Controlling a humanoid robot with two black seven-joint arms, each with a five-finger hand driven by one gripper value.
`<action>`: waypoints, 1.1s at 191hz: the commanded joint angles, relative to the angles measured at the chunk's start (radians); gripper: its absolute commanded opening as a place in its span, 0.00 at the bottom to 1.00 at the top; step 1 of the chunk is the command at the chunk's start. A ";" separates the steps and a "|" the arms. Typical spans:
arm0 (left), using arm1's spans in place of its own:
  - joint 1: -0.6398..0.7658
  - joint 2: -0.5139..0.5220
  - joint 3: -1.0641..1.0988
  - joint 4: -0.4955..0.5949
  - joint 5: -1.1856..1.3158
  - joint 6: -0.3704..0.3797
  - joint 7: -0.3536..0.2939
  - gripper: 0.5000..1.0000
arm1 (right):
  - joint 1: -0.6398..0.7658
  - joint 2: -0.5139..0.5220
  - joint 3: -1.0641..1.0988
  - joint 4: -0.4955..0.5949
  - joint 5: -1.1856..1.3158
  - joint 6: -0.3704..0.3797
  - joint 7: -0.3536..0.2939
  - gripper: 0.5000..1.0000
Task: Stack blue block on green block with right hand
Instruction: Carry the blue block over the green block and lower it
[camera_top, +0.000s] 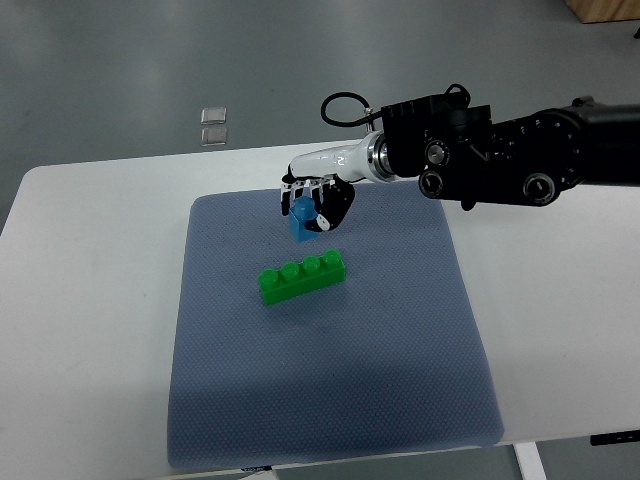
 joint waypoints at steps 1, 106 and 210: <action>0.000 0.000 0.000 0.000 0.000 0.000 0.000 1.00 | -0.002 0.000 0.000 0.010 0.000 0.000 0.000 0.09; 0.000 0.000 0.000 0.000 0.000 0.001 0.002 1.00 | -0.083 0.008 -0.002 0.017 -0.007 -0.042 -0.023 0.09; 0.000 0.000 0.000 0.001 -0.001 0.000 0.000 1.00 | -0.100 0.015 -0.006 0.002 -0.042 -0.063 -0.022 0.09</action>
